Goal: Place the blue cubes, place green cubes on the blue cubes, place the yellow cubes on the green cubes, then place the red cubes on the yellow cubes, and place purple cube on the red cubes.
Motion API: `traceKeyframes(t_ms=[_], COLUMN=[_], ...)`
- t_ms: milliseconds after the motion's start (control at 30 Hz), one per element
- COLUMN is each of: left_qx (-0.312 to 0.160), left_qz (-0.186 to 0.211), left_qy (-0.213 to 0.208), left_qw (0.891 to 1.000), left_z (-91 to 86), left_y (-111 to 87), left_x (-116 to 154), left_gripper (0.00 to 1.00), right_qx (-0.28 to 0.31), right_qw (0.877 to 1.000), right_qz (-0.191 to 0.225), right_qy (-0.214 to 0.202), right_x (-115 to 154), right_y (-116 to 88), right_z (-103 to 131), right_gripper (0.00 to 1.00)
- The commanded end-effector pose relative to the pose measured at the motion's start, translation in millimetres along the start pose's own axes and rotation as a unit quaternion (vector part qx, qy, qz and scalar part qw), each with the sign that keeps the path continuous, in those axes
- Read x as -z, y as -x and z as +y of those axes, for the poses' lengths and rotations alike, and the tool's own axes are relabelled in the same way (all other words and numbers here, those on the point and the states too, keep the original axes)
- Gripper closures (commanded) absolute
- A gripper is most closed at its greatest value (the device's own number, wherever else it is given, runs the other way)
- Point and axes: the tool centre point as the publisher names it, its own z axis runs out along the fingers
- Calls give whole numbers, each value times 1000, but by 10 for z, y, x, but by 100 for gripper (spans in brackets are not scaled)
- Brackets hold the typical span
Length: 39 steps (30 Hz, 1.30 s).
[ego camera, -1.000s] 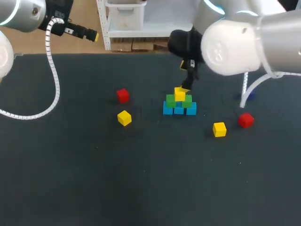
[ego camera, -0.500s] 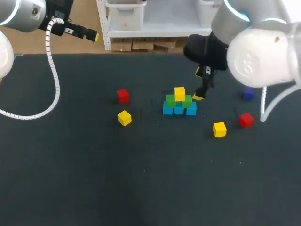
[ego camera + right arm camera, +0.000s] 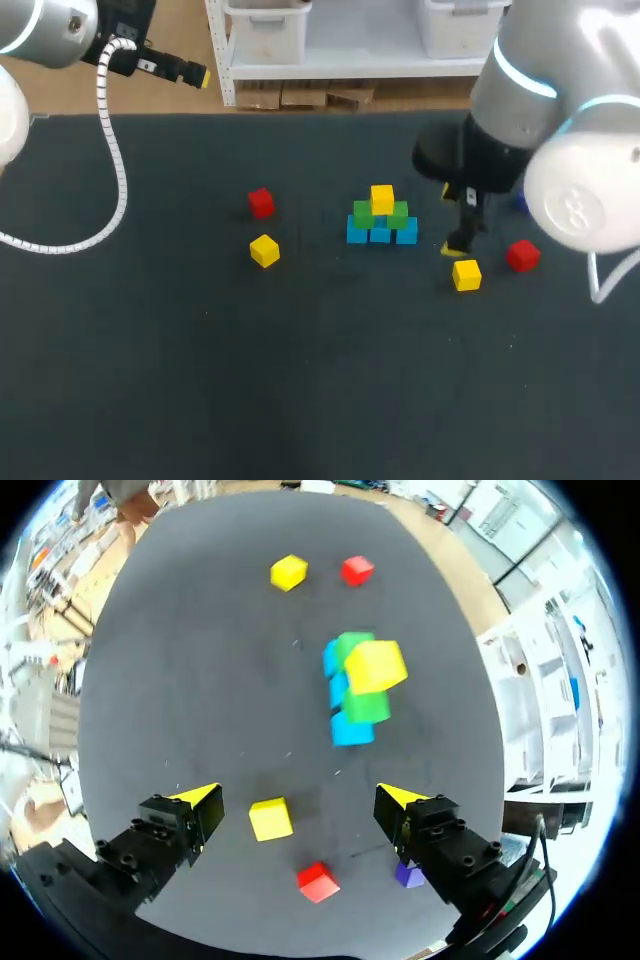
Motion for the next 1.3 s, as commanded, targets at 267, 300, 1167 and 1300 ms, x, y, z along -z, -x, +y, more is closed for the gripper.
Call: traceKeyframes(t_ms=[267,300,1167,1300], left_qx=[0,0,0,0], left_qz=[0,0,0,0], left_qy=[0,0,0,0], left_qw=[1000,1000,1000,1000], left_z=[2,2,2,2], left_y=[4,4,4,4], left_x=[-9,-9,-9,-9], left_gripper=[0,0,0,0], right_qx=[36,37,29,27], right_qw=[999,999,998,998], right_qz=[21,24,56,54], right_qy=[-13,-11,22,22], right_x=[-96,-108,-592,-617], right_y=[-252,-272,-445,-436], right_z=[231,237,312,300], right_gripper=[0,0,17,52])
